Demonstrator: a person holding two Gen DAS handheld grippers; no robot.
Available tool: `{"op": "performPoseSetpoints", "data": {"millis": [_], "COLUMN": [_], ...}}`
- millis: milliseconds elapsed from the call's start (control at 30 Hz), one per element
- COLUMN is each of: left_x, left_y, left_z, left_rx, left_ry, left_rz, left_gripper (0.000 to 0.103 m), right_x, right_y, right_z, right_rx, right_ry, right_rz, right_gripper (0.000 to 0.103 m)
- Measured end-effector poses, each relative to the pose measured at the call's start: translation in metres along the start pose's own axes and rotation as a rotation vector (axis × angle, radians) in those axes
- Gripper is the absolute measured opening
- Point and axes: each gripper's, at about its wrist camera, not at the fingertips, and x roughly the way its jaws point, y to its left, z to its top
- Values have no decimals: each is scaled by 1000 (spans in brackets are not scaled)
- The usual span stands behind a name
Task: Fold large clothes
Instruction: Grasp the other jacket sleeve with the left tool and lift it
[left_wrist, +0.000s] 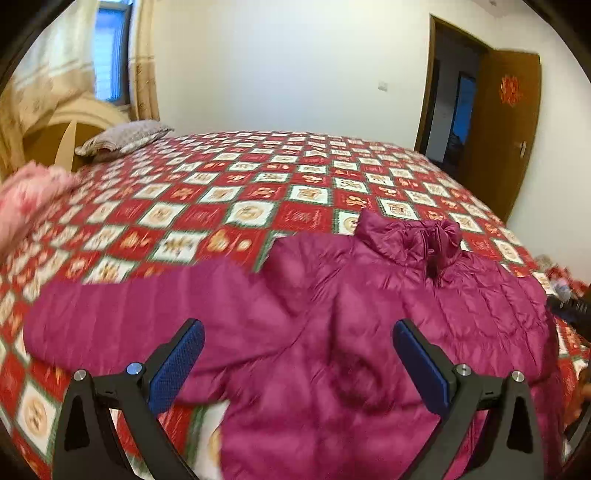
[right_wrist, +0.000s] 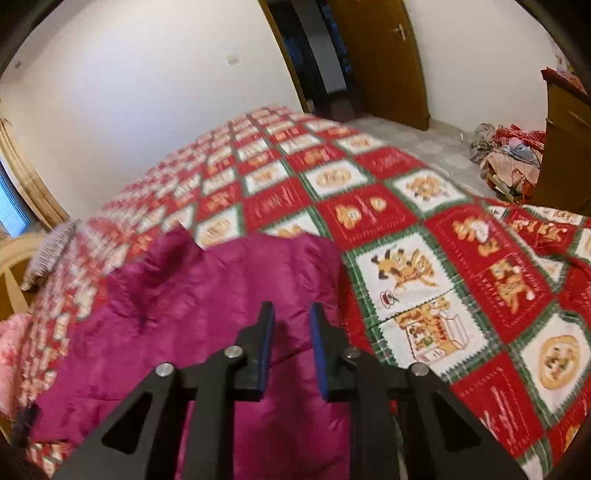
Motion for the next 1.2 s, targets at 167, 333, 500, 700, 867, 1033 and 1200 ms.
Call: {"op": "performPoseSetpoints", "data": {"millis": [167, 333, 500, 700, 867, 1033, 1200], "left_x": [55, 89, 91, 92, 66, 2, -21], "left_y": [-25, -18, -22, -18, 6, 98, 221], "left_z": [-1, -36, -38, -37, -27, -21, -32], "left_rx": [2, -41, -32, -54, -101, -331, -551], "left_ry": [120, 191, 190, 198, 208, 54, -11], "left_rz": [106, 151, 168, 143, 30, 81, 369], "left_gripper": [102, 102, 102, 102, 102, 102, 102], "right_x": [27, 23, 4, -22, 11, 7, 3], "right_y": [-11, -10, 3, 32, 27, 37, 37], "right_z": [-22, -26, -25, -43, -66, -70, -74], "right_rx": [10, -47, -94, -168, -186, -250, -267], "right_ry": [53, 42, -12, -41, 26, 22, 17], "right_rz": [-11, -35, -93, -27, -18, -33, -32], "right_gripper": [20, 20, 22, 28, 42, 59, 62]}}
